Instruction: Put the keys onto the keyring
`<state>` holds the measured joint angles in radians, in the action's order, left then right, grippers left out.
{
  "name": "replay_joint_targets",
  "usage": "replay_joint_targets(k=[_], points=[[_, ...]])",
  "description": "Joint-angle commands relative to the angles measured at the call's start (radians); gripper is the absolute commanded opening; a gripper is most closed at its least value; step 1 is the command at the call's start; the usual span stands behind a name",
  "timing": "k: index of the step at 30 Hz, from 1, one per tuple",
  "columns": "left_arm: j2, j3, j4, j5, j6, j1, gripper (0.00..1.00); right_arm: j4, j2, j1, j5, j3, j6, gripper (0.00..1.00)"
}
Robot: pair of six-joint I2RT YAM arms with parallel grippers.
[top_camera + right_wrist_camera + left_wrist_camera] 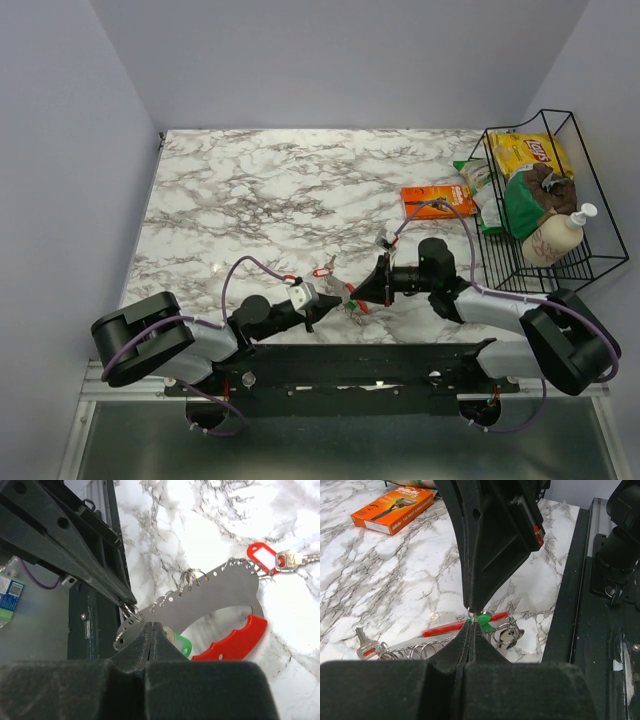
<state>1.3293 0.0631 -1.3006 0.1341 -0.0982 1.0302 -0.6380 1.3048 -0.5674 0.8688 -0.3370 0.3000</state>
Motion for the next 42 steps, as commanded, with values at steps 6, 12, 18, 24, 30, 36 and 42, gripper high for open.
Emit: replay_joint_targets(k=[6, 12, 18, 24, 30, 36, 42], points=[[0.027, -0.002, -0.387, -0.045, -0.006, 0.013, 0.0, -0.015, -0.056, 0.003, 0.019, 0.003, 0.004, 0.01], [0.053, -0.008, -0.385, -0.083, -0.031, 0.013, 0.0, 0.009, -0.071, 0.003, -0.023, 0.009, -0.001, 0.01], [0.154, -0.005, -0.387, -0.122, -0.129, 0.013, 0.0, 0.073, -0.084, 0.001, -0.073, -0.002, -0.01, 0.01], [0.203, -0.005, -0.384, -0.126, -0.167, 0.011, 0.0, 0.121, -0.107, 0.003, -0.139, 0.006, -0.006, 0.01], [0.18, -0.026, -0.382, -0.214, -0.176, 0.013, 0.99, 0.156, -0.145, 0.004, -0.218, 0.016, -0.001, 0.01], [0.069, -0.02, -0.273, -0.254, -0.227, 0.013, 0.99, 0.204, -0.199, 0.035, -0.347, 0.041, 0.036, 0.01], [-0.23, 0.065, 0.229, -0.508, -0.491, 0.002, 0.99, 0.25, -0.231, 0.066, -0.458, 0.061, 0.083, 0.01]])
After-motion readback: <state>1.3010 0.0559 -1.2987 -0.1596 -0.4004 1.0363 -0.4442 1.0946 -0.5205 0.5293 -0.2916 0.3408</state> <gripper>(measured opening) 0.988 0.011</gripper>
